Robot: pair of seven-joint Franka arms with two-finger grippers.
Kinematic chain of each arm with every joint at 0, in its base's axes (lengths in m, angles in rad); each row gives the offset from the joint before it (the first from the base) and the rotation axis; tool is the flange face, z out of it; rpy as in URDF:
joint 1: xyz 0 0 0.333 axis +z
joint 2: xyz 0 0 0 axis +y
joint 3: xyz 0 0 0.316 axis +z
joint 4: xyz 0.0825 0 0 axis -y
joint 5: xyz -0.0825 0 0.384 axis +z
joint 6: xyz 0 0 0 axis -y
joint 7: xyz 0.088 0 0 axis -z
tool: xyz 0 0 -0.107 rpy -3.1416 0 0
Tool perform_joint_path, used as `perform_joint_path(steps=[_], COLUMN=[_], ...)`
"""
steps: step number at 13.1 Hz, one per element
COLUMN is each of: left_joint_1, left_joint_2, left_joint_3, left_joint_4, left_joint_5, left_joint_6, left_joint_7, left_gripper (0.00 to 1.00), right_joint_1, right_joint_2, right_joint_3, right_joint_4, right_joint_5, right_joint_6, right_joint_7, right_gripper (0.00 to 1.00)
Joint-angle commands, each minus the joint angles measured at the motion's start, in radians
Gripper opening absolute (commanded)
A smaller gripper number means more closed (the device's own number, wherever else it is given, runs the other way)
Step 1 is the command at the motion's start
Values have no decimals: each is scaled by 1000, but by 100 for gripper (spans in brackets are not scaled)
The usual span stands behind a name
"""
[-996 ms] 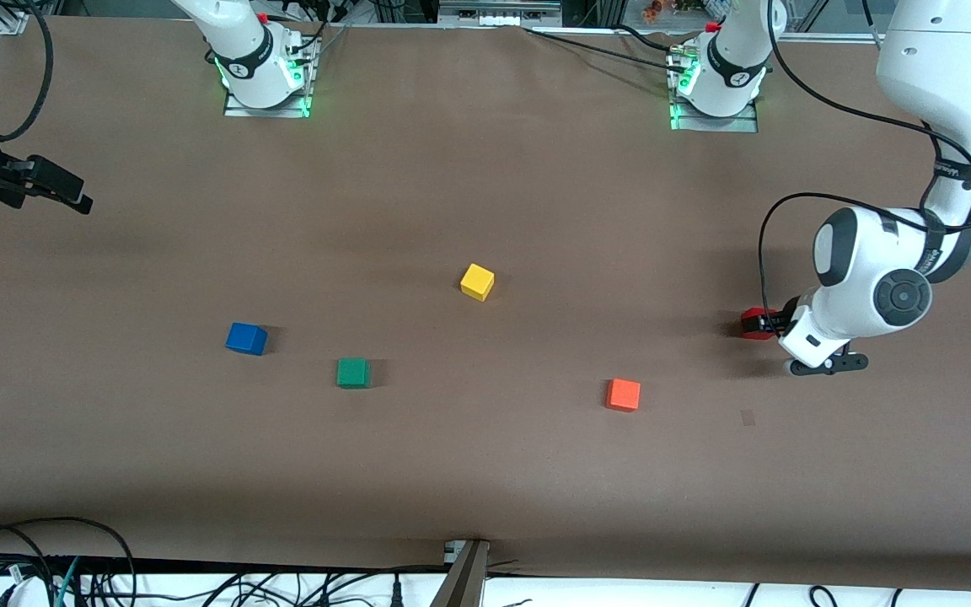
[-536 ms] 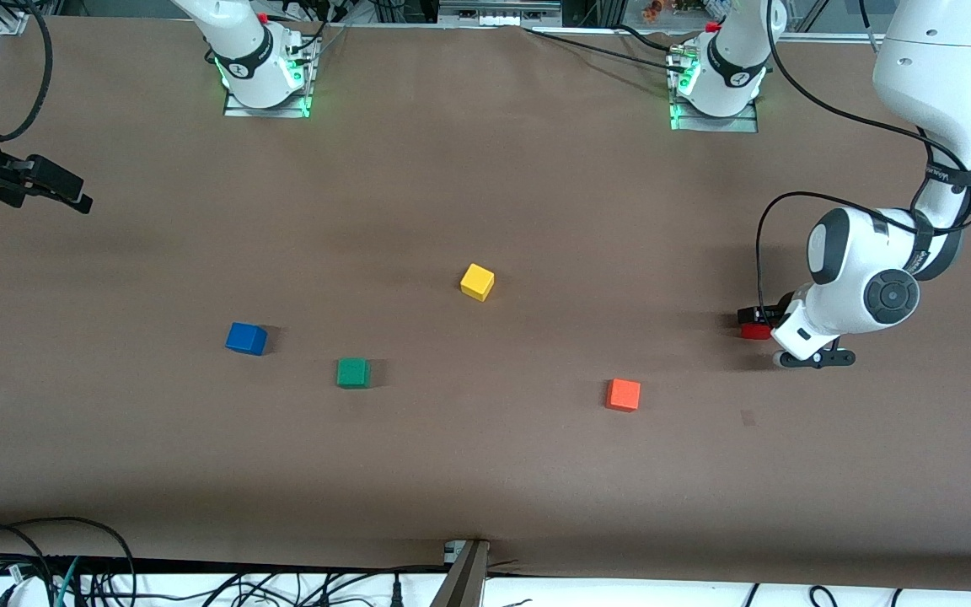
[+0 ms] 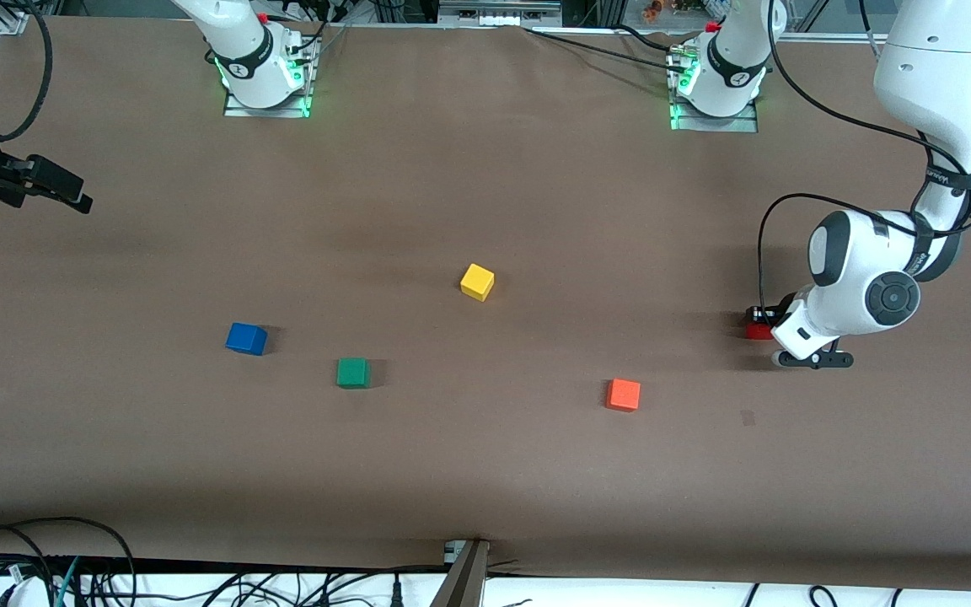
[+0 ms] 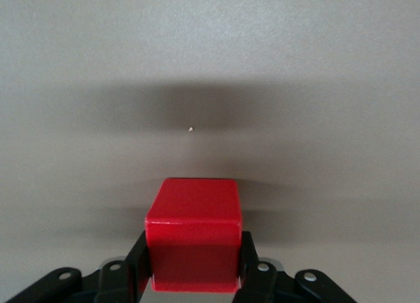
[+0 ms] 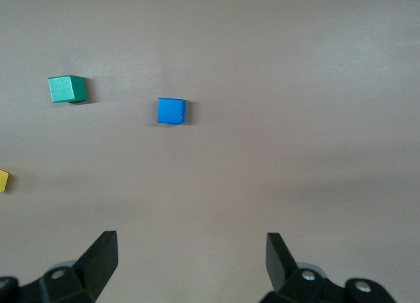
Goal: Pass red block to right arm, stack on blue
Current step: 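Close the left gripper on the red cube, then lift the red cube with the left gripper while the right gripper reaches in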
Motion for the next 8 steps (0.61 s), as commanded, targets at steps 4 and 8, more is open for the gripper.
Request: perform_joint_path(steps=[4,8], left_joint_1=[-8,-9], left_joint_2=[-54,-83], left_joint_3=[-17,-83], left_joint_4=[33,195], left_joint_5=[29,27], left_joint_6=[-75,-300], left_joint_7=[66,160], left_gripper=[0,0], right_joint_1=[1,-1], right_joint_2=[5,5], right_joint_3=[-4,-5], right_joint_4=[20,20], right_joint_5=[-1,3], right_joint_6=[-19,-19], right_joint_7=[12,16], right_gripper=[100,100])
